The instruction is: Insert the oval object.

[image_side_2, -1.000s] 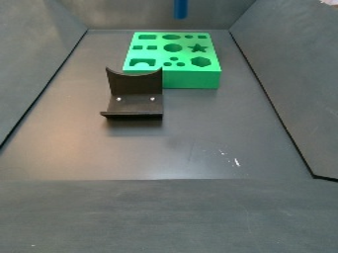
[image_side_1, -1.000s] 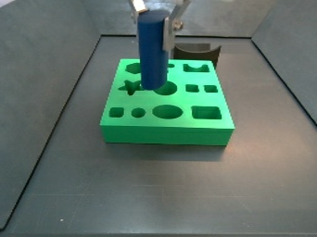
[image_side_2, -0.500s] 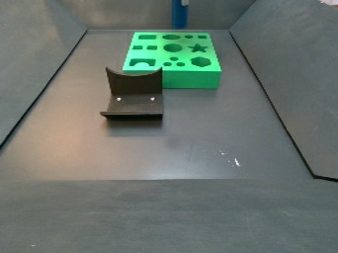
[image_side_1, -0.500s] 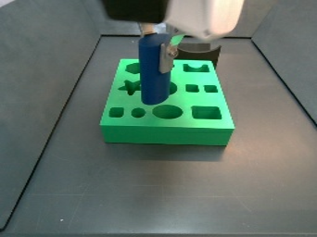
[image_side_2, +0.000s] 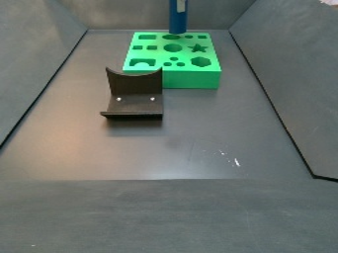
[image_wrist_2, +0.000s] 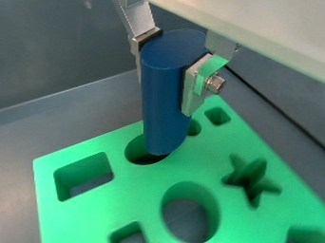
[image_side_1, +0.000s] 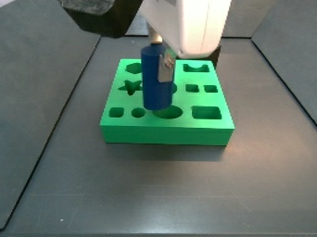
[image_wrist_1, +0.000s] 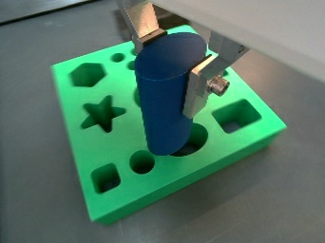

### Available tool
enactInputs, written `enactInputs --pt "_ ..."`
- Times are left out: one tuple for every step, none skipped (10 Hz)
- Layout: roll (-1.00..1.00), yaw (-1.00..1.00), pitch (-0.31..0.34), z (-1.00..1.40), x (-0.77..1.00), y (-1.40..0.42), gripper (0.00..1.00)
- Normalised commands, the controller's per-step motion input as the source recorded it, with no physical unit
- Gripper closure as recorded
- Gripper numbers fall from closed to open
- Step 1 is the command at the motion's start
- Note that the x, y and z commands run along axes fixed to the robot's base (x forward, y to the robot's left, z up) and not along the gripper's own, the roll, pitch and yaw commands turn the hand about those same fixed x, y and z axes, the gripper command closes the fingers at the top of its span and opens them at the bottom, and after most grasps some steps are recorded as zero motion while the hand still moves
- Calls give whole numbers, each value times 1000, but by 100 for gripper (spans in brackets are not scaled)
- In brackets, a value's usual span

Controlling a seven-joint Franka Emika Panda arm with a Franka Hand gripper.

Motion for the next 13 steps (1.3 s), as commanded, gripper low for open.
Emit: enactInputs --pt "23 -791 0 -260 271 0 100" --pt "87 -774 26 -251 183 0 100" --pt "196 -663 94 -129 97 -54 100" --pt "177 -269 63 -97 37 -171 100" --pt "107 -434 77 -140 320 -274 100" --pt "130 -437 83 -49 214 -234 100" --pt "56 -343 66 -23 106 -111 100" --pt "137 -100 10 -143 37 0 100" --pt "100 -23 6 -103 0 177 100" --pt "17 -94 0 -123 -37 174 100" --pt "63 -106 6 -123 0 189 100" --pt "97 -189 13 -206 0 123 100" --pt "33 -231 0 -371 0 0 100"
